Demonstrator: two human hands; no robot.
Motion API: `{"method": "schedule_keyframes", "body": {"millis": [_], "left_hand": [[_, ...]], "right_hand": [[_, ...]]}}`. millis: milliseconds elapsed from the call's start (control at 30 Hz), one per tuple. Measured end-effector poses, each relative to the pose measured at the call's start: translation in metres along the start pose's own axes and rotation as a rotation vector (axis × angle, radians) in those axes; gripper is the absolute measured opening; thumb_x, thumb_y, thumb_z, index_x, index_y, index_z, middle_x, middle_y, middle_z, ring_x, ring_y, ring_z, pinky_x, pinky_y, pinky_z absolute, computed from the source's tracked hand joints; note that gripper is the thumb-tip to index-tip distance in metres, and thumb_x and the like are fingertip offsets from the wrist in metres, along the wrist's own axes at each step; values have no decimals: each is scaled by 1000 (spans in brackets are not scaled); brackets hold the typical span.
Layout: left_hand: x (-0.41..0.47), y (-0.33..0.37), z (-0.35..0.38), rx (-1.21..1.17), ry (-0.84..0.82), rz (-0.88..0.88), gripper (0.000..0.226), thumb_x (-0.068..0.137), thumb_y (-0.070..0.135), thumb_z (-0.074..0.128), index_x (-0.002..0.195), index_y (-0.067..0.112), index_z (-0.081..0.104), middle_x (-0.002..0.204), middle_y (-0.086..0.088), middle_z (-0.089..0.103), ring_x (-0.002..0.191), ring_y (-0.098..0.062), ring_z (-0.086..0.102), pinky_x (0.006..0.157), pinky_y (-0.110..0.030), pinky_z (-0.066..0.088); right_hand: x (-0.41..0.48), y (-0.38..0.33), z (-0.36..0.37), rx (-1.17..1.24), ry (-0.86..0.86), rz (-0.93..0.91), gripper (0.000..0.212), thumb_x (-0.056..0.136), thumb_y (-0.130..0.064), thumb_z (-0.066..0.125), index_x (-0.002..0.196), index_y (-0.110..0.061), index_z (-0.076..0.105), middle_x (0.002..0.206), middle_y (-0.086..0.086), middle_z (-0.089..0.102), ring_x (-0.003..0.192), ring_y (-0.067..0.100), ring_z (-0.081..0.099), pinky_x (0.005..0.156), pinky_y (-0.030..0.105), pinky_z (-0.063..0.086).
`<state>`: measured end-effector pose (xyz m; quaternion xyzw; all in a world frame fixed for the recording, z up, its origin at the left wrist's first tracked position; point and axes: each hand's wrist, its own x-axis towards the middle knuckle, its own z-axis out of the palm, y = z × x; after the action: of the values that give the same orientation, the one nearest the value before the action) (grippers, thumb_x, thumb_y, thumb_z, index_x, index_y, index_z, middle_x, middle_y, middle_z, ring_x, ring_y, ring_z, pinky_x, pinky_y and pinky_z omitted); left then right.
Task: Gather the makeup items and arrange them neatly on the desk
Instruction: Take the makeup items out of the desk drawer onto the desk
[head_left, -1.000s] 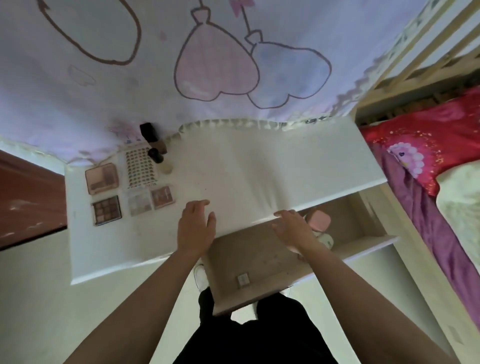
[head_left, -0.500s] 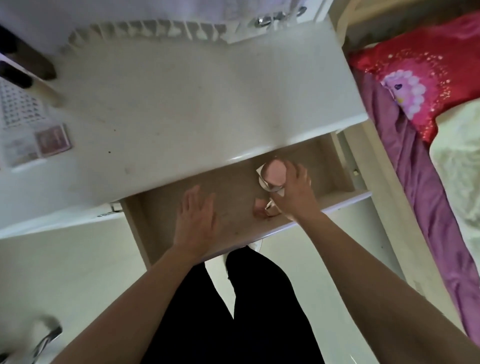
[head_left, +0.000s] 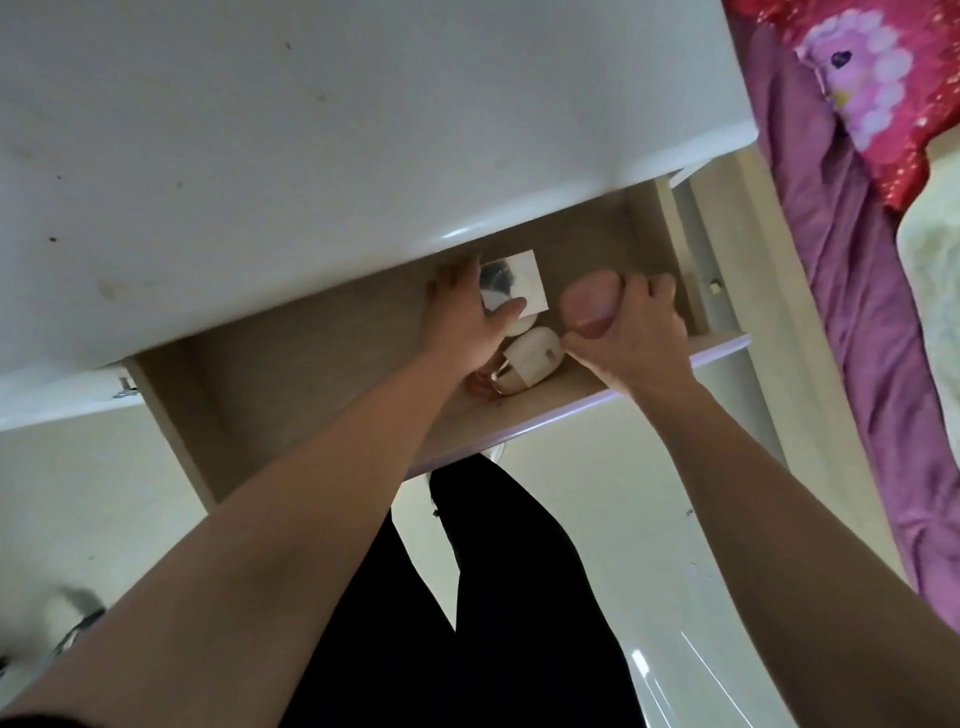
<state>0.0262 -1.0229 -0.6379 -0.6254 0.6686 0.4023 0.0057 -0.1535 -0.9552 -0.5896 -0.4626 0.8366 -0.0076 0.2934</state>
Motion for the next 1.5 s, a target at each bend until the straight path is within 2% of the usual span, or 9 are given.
{"method": "schedule_keyframes", "body": {"millis": [333, 533, 800, 867, 1000, 1133, 1200, 1367, 1500], "left_hand": [[12, 3, 9, -22, -81, -55, 88, 55, 51, 88, 129, 20, 50, 123, -5, 54, 111, -22, 53, 92, -33, 50], [10, -10, -1, -69, -157, -165, 93, 25, 68, 74, 104, 20, 60, 105, -4, 65, 91, -19, 65, 81, -37, 58], [-24, -23, -5, 12, -149, -42, 46, 58, 21, 84, 94, 11, 57, 118, -11, 48, 103, -29, 52, 87, -33, 51], [-35, -28, 5, -11, -185, -3, 49, 60, 20, 83, 96, 13, 50, 122, -9, 40, 106, -30, 46, 91, -37, 48], [-41, -38, 9, -167, -193, -102, 56, 58, 16, 89, 96, 18, 48, 89, 0, 62, 84, -23, 62, 75, -34, 53], [-32, -43, 2, -112, -223, -35, 95, 66, 12, 83, 142, 25, 29, 108, -9, 65, 95, -25, 64, 87, -41, 54], [-23, -40, -4, -21, -238, 38, 99, 67, 11, 80, 147, 26, 24, 113, -11, 61, 98, -28, 61, 88, -43, 53], [-10, -33, -14, 155, -312, 35, 59, 64, 17, 80, 116, 16, 53, 106, -7, 61, 93, -27, 62, 78, -41, 56], [-27, -39, -9, 293, -385, 103, 39, 66, 30, 80, 94, 19, 55, 98, -4, 62, 90, -25, 60, 76, -33, 50]], "right_hand": [[-1, 1, 8, -125, 28, -42, 88, 67, -48, 82, 133, -13, 36, 125, 9, 48, 106, 34, 60, 82, 40, 49], [5, 2, 9, -147, -52, -29, 75, 74, -45, 80, 129, -16, 39, 122, 5, 56, 106, 31, 62, 75, 37, 46], [7, 2, 13, -233, -68, -47, 38, 85, -35, 71, 112, -19, 50, 105, 4, 58, 92, 29, 63, 67, 33, 40], [8, 2, 14, -245, -64, -62, 34, 87, -33, 68, 112, -19, 51, 106, 4, 58, 93, 29, 62, 67, 33, 40], [7, 1, 16, -276, -35, -78, 34, 91, -34, 64, 118, -19, 52, 111, 6, 58, 96, 30, 62, 69, 33, 40], [9, 3, 19, -278, -45, -82, 33, 92, -33, 61, 121, -20, 51, 113, 6, 59, 101, 30, 62, 72, 34, 40], [9, 2, 19, -268, -51, -90, 33, 94, -34, 60, 122, -19, 50, 115, 6, 60, 102, 31, 62, 74, 35, 41], [2, -2, 15, -192, 65, -87, 40, 98, -48, 51, 114, -11, 48, 109, 8, 59, 94, 33, 63, 74, 37, 41], [3, -2, 16, -215, 32, -93, 43, 97, -51, 51, 114, -12, 48, 107, 7, 60, 93, 32, 63, 74, 35, 38]]}}
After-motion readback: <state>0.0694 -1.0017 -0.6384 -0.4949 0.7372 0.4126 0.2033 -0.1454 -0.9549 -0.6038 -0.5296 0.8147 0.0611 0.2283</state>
